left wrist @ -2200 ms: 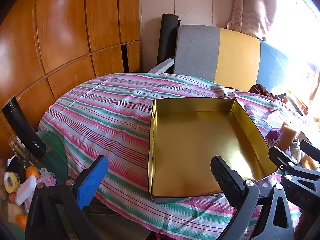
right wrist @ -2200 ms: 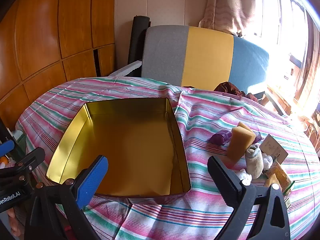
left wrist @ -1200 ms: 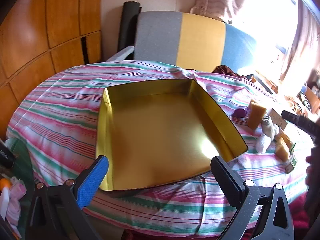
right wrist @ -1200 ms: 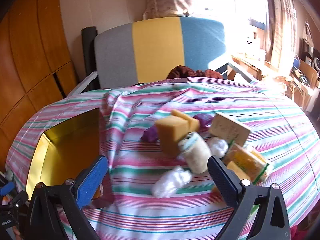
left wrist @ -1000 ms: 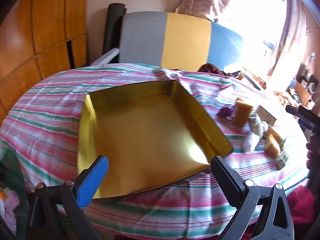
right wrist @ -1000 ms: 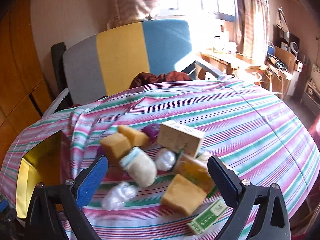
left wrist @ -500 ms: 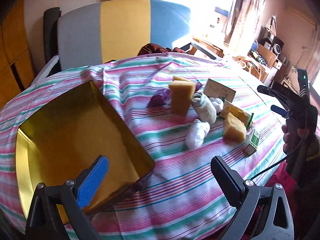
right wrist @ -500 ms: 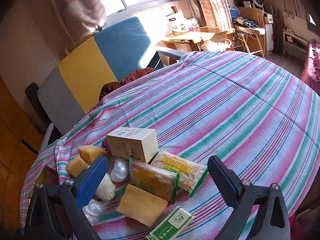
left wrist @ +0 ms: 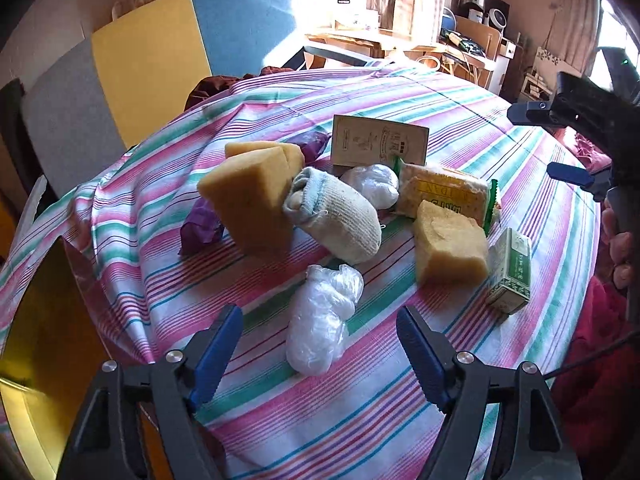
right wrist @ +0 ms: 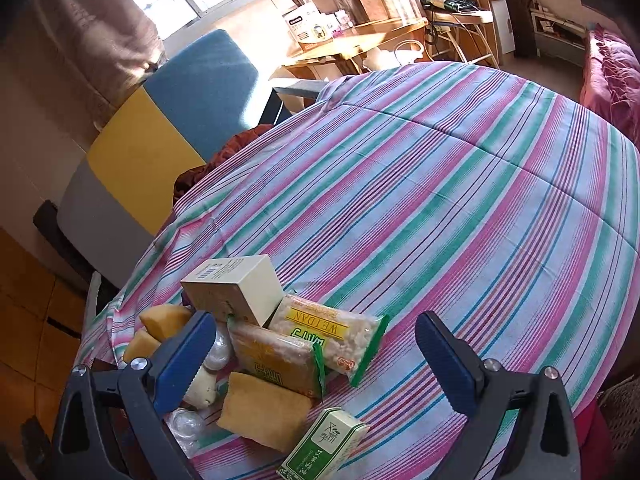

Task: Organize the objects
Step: 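Grasp the plastic-wrapped white bundle with the left gripper, then drop the white bundle in the tray with left gripper while right grasps the oil box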

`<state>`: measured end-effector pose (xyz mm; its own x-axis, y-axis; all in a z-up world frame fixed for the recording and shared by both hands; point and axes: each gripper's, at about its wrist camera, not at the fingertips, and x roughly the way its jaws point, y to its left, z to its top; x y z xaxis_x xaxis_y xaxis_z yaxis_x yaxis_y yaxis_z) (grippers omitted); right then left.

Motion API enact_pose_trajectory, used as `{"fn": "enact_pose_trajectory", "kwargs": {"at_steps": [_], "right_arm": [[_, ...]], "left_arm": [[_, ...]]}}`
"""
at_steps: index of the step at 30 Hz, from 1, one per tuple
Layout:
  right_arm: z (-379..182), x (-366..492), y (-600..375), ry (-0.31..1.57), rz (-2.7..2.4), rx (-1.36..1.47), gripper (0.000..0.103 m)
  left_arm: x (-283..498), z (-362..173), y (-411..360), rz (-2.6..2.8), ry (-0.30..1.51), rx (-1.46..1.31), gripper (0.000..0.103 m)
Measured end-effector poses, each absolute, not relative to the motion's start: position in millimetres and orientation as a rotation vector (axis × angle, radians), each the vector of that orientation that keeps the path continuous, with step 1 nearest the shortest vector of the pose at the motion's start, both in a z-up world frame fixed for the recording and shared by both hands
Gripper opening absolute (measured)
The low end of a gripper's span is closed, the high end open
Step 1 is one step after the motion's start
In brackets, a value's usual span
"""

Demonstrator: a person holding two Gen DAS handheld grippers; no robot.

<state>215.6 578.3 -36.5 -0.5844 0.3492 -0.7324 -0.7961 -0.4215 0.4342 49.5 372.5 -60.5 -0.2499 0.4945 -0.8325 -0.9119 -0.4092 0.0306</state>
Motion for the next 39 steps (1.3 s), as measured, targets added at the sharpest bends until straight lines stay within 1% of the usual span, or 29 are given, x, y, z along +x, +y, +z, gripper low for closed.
{"fn": "enact_pose_trajectory", "kwargs": {"at_steps": [5, 6, 7, 8, 9, 10, 13, 21, 25, 28, 32, 35, 39], "right_arm": [[-35, 209, 575, 1.006, 2.078, -0.745, 0.102], [-36, 208, 575, 1.004, 2.080, -0.751, 0.102], [-36, 208, 575, 1.002, 2.082, -0.756, 0.102], [-37, 207, 574, 0.997, 2.084, -0.765, 0.102], [-37, 205, 574, 0.988, 2.085, -0.776, 0.102], [-37, 204, 574, 0.979, 2.087, -0.785, 0.101], [-37, 199, 571, 0.959, 2.106, -0.815, 0.096], [-44, 179, 554, 0.942, 2.197, -1.019, 0.095], [-36, 164, 538, 0.799, 2.309, -1.193, 0.097], [-42, 153, 517, 0.572, 2.394, -1.431, 0.099], [-70, 149, 496, 0.270, 2.326, -1.767, 0.099], [-84, 150, 492, 0.185, 2.263, -1.865, 0.099], [-94, 146, 493, 0.169, 2.239, -1.873, 0.099]], "left_arm": [[39, -78, 390, 1.830, 0.717, -0.962, 0.079], [36, -83, 393, 1.828, 0.722, -0.978, 0.072], [32, -88, 395, 1.815, 0.718, -1.005, 0.048], [28, -94, 395, 1.791, 0.700, -1.049, 0.033], [27, -97, 394, 1.790, 0.677, -1.066, 0.035], [27, -96, 390, 1.800, 0.651, -1.060, 0.034], [31, -88, 378, 1.810, 0.602, -1.050, 0.034], [54, -55, 337, 1.804, 0.502, -1.013, 0.034], [60, -42, 314, 1.796, 0.468, -0.997, 0.034], [60, -38, 302, 1.801, 0.453, -0.981, 0.035], [56, -29, 285, 1.810, 0.404, -0.979, 0.035], [52, -23, 272, 1.828, 0.362, -0.981, 0.035], [48, -18, 256, 1.854, 0.333, -0.982, 0.035]]}}
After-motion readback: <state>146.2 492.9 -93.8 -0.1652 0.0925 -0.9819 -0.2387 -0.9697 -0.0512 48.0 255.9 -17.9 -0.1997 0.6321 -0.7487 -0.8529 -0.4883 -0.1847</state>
